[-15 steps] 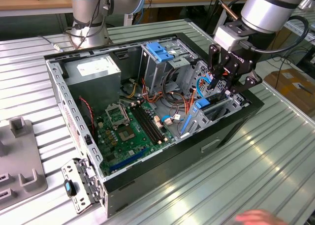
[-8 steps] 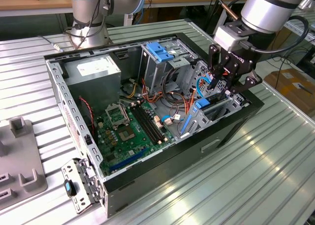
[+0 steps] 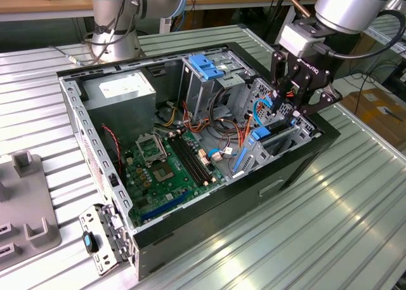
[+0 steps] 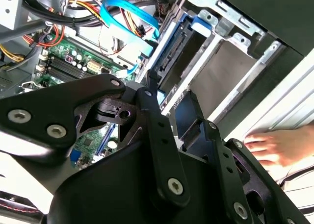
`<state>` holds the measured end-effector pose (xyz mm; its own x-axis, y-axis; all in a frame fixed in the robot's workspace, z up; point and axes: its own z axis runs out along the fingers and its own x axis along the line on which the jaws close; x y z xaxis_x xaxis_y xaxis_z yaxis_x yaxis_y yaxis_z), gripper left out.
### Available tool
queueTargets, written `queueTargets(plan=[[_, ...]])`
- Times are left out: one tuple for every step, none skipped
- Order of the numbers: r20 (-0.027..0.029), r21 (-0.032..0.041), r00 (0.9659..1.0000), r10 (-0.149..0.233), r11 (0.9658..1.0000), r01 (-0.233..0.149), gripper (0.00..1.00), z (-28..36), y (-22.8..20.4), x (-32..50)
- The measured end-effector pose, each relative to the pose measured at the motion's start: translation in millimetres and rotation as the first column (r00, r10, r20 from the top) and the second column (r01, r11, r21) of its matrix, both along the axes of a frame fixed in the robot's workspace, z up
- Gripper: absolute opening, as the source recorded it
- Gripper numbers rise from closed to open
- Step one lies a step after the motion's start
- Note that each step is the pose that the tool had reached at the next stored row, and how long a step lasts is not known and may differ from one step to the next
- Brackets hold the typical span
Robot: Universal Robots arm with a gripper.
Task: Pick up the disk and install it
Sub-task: 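Insert the first disk wire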
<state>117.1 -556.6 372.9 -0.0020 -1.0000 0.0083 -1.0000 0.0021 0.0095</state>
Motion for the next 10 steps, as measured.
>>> queueTargets(plan=[[-0.0001, 0.0000, 1.0000, 0.000, 1.0000, 0.000, 0.42, -0.4, 2.9, 1.4], [-0.0001, 0.0002, 1.0000, 0.000, 1.0000, 0.000, 0.42, -0.6, 5.3, 2.4], [0.0000, 0.0001, 1.0000, 0.000, 1.0000, 0.000, 0.42, -0.7, 7.5, 3.3], [0.0000, 0.0000, 1.0000, 0.000, 1.0000, 0.000, 0.42, -0.9, 10.2, 4.3], [0.0000, 0.0001, 1.0000, 0.000, 1.0000, 0.000, 0.42, -1.0, 12.3, 5.5], [0.0000, 0.0004, 1.0000, 0.000, 1.0000, 0.000, 0.42, -1.3, 14.2, 7.0], [0.0000, 0.0005, 1.0000, 0.000, 1.0000, 0.000, 0.42, -1.7, 15.5, 8.3], [0.0000, 0.0006, 1.0000, 0.000, 1.0000, 0.000, 0.42, -2.6, 16.8, 11.6], [0.0000, 0.0006, 1.0000, 0.000, 1.0000, 0.000, 0.42, -3.6, 17.7, 14.3], [0.0000, 0.0005, 1.0000, 0.000, 1.0000, 0.000, 0.42, -4.6, 18.5, 16.5]])
